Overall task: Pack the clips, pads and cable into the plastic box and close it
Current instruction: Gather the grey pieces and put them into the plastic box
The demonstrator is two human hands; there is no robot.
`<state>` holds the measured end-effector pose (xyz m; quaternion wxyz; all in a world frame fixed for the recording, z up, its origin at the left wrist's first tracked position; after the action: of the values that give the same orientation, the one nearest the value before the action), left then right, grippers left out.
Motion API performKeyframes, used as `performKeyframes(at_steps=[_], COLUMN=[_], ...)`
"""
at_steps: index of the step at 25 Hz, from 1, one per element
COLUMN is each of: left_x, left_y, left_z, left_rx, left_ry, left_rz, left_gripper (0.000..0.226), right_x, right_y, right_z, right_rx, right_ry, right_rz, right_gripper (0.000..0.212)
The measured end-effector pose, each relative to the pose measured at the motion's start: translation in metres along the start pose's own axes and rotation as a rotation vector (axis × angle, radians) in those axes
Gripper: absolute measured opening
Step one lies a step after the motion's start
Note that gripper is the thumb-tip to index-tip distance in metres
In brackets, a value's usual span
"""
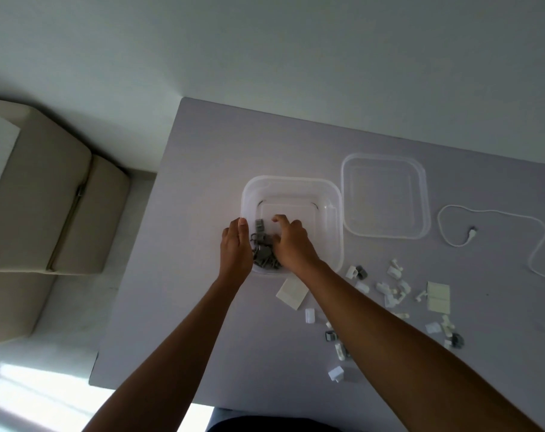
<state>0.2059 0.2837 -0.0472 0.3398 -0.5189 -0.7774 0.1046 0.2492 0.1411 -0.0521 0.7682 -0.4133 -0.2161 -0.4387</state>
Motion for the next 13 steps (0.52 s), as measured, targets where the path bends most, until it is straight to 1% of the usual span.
performKeyframes(at_steps=[2,3,6,9,13], left_x=[0.000,0.000,-0.001,-0.001,-0.001], left_y=[-0.001,0.000,0.001,0.002,0.000], left_z=[-0.001,-0.001,0.002,0.003,0.002], left_rx=[0.006,0.009,0.015,0.019,0.016], left_ry=[-0.008,-0.012,-0.024,-0.033,-0.010], left_rz=[-0.008,-0.010,-0.011,-0.017,-0.011], left_gripper=[0.044,0.044,0.043,0.042,0.042], right_x=[-0.011,-0.016,-0.027,-0.036,-0.033], right_y=[0.005,0.006,0.004,0.000,-0.002], right_z=[0.004,0.006,0.010,0.010,0.009], right_rx=[0.014,0.018,0.040,0.068,0.100], right_ry=[-0.062,-0.083,-0.094,-0.142,-0.141], right_rz=[0.106,0.153,0.241,0.273,0.230], right_gripper=[0.051,0.052,0.050,0.050,0.049])
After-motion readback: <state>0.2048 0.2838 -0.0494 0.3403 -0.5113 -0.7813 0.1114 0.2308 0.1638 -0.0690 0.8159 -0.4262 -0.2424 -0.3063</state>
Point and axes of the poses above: each hand's wrist, its own y-axis towards the middle knuckle, its own x-axis out of the back of the hand, z = x × y, the point moved 8 cm from there along y, towards the middle knuckle, and after that the axes turned 7 degrees about x, right-handed, at the moved point
